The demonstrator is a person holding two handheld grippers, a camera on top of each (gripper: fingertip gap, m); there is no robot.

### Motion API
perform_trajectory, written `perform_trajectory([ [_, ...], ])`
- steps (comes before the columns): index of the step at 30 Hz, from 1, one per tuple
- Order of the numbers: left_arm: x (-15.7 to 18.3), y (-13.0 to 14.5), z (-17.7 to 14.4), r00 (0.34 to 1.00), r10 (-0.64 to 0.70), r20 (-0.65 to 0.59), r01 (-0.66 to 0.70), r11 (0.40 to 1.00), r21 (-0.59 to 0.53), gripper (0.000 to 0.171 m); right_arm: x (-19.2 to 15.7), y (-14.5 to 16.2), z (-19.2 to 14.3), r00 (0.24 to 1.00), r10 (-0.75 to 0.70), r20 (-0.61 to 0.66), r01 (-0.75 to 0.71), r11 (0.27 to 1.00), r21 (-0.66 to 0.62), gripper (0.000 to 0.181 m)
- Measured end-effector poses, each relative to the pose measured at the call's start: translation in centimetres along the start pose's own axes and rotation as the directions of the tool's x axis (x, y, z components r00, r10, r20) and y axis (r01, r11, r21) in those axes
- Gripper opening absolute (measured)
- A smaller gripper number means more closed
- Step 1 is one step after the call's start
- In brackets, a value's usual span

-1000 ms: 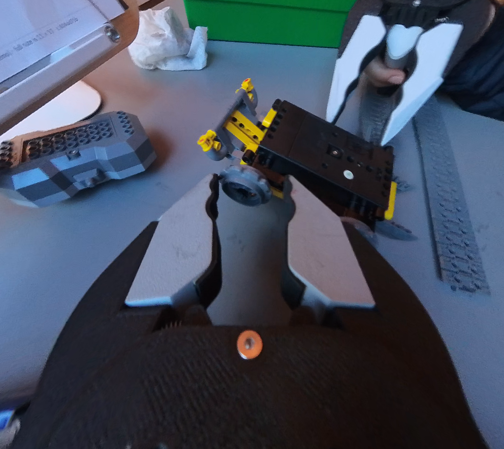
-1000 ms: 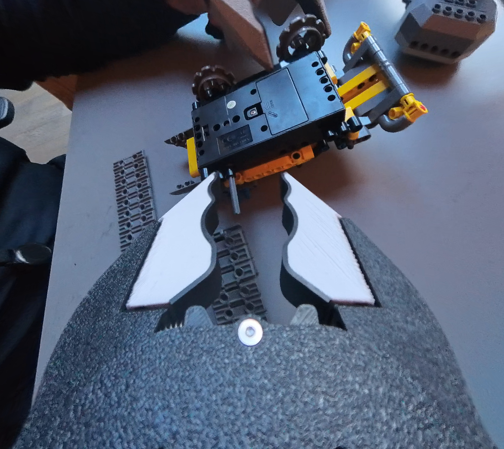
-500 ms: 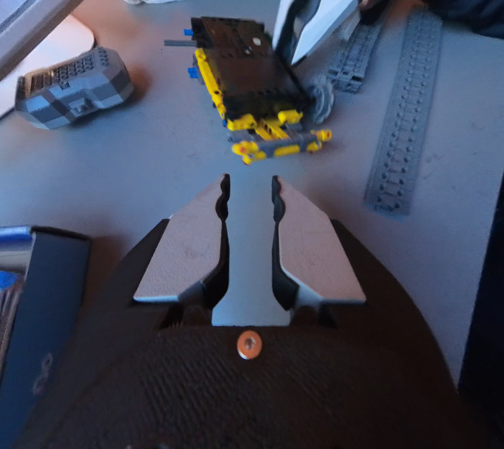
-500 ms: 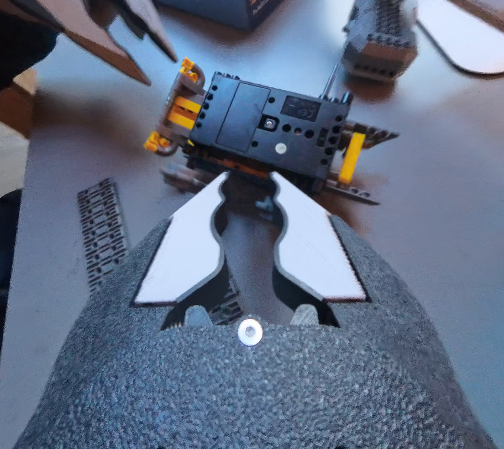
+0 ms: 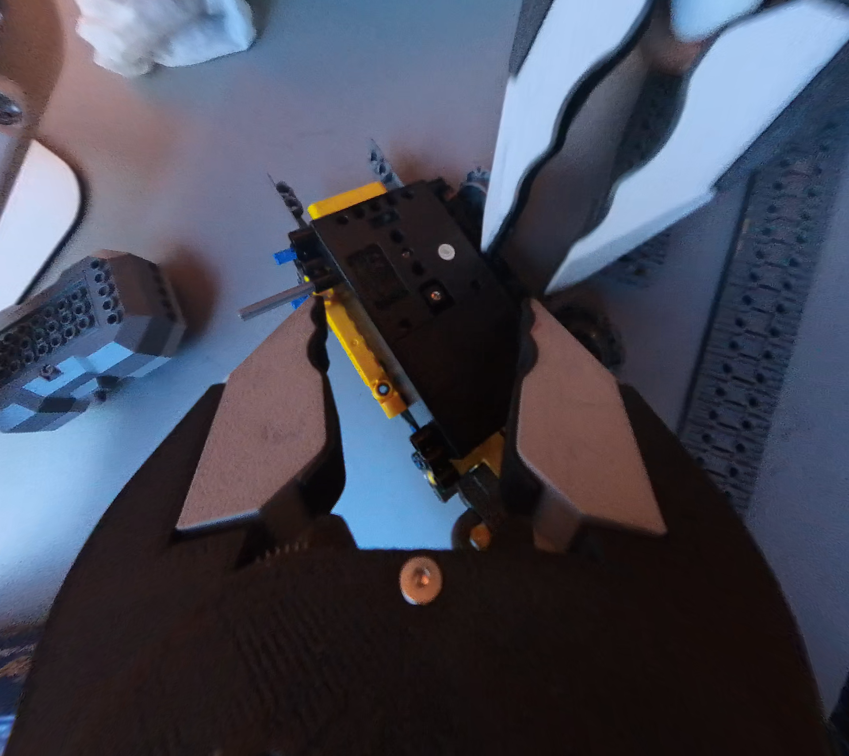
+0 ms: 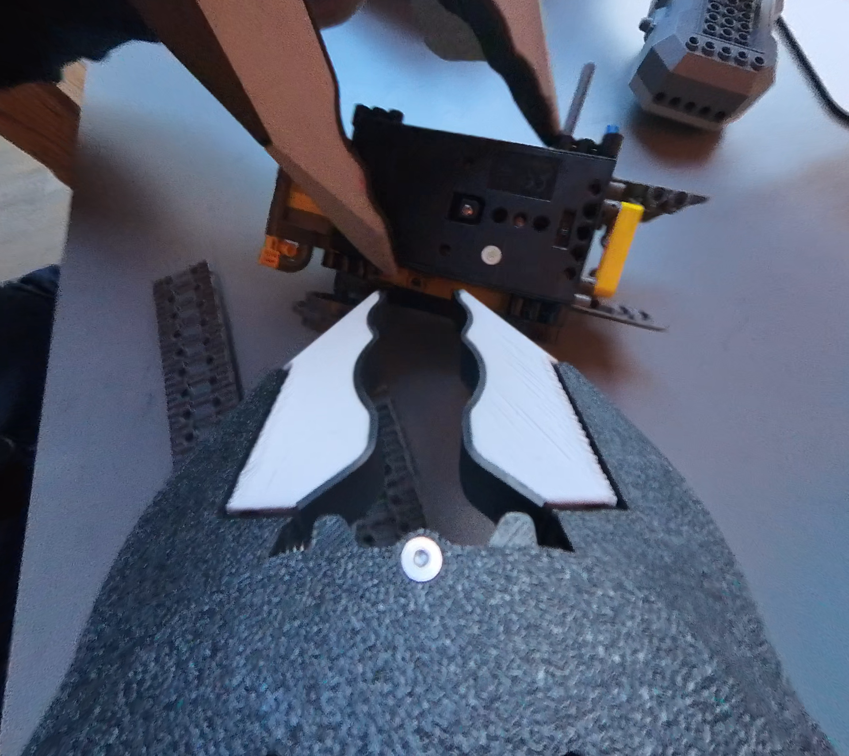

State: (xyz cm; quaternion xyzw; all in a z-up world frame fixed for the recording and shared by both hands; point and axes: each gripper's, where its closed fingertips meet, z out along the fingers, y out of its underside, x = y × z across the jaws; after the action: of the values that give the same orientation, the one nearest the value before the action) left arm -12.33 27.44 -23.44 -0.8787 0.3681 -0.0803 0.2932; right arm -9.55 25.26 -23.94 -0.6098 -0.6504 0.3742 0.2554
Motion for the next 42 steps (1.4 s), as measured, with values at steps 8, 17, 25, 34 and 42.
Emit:
perform_trajectory([
  [8, -0.3, 0.6, -0.3, 0.999, 0.050, -0.015, -0.051, 0.997, -0.061, 0.075, 2.8, 1.0, -2.4, 0.989, -0.062, -0.137, 0.056, 0.998, -0.042, 0.033],
  [17, -1.2, 1.1, 1.6, 0.989, 0.053, 0.139, -0.028, 0.984, -0.177, 0.101, 1.5, 1.4, -0.5, 0.988, -0.109, -0.114, 0.099, 0.992, -0.084, 0.034],
  [25, -0.3, 3.6, 2.7, 0.982, 0.187, -0.017, -0.182, 0.933, -0.311, 0.106, -0.1, 1.6, -0.3, 0.915, -0.396, -0.084, 0.389, 0.917, -0.082, 0.020],
  [34, 0.3, 3.6, 2.5, 0.957, -0.010, -0.291, -0.077, 0.956, -0.283, 0.103, -0.2, 0.7, -1.1, 0.948, -0.318, -0.022, 0.319, 0.947, 0.030, 0.019],
  [42, 0.2, 3.9, 2.3, 0.942, 0.040, -0.332, -0.120, 0.967, -0.223, 0.104, -0.4, -1.1, -1.8, 0.942, -0.330, -0.063, 0.336, 0.935, 0.114, 0.027],
])
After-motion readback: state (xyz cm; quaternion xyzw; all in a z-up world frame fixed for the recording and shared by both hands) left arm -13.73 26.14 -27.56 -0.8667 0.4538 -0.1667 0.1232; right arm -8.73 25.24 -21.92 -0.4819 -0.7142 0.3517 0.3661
